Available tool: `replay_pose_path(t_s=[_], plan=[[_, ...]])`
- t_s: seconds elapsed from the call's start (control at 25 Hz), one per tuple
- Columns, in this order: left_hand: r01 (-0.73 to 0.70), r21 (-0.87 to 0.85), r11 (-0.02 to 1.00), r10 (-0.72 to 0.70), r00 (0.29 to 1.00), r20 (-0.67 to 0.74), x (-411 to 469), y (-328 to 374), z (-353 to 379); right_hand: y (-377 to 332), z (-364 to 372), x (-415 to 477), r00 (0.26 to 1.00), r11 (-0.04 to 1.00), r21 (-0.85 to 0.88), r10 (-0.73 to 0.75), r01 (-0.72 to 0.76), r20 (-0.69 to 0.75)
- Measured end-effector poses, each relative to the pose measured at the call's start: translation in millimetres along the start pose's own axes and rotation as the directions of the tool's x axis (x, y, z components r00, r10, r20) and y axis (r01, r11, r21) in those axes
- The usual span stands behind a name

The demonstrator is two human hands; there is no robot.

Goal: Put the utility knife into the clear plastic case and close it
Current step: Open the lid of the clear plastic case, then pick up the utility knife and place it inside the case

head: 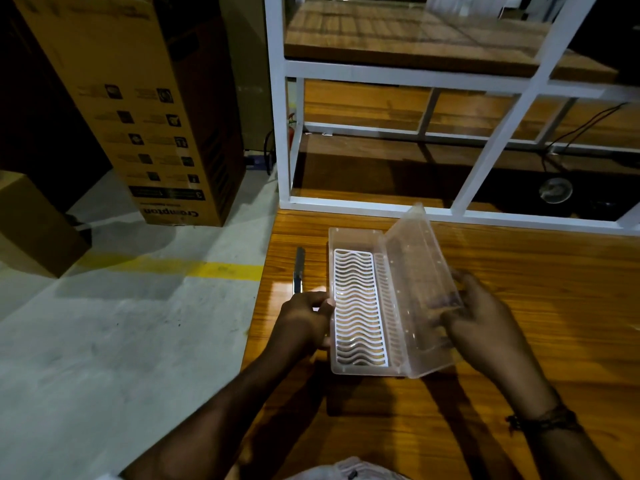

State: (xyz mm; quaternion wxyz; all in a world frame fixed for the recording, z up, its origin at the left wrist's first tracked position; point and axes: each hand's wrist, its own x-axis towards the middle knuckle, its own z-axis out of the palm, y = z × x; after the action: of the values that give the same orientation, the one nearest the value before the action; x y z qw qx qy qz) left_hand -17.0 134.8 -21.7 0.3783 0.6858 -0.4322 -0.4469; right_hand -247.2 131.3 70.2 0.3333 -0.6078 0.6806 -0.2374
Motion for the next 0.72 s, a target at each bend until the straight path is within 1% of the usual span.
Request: replay_pose_path(t_s=[0.12,0.2,0.36,0.44,0.52,0.56,0.64,0.72], plan=[[0.011,-0.021,1.000,-0.012,1.000,-0.005,-1,1,1,34,0,14,0.996,0.994,0.084,0.071,-0.066,-0.056],[0.027,-0.038,0.999,-0.027,1.000,-0.013,-1,0,1,52,8,21,0.992,0.993,0.062,0.105,-0.101,-0.075],[0.042,-0.033,0.999,-0.042,0.999,-0.014,-1,1,1,90,30,34,0.982,0.983,-0.141,0.097,-0.120,-0.162],[0.036,0.005,0.999,-0.036,0.999,-0.026,1,0,1,102,44,36,0.980,0.946,-0.301,0.067,-0.123,-0.189],[0.005,0.089,0.996,0.002,0.998,-0.069,1,-3,-2,106,54,35,0.975,0.869,-0.475,0.035,-0.139,-0.222],[-0.013,0.142,0.990,0.028,0.994,-0.102,2,-5,-4,107,57,34,0.974,0.834,-0.535,0.017,-0.138,-0.225],[-0.035,0.297,0.954,0.087,0.982,-0.165,5,-8,-13,106,60,33,0.976,0.800,-0.586,-0.005,-0.126,-0.217],[0.014,0.502,0.865,0.103,0.974,-0.204,9,-9,-22,107,61,33,0.972,0.810,-0.574,-0.026,-0.117,-0.235]])
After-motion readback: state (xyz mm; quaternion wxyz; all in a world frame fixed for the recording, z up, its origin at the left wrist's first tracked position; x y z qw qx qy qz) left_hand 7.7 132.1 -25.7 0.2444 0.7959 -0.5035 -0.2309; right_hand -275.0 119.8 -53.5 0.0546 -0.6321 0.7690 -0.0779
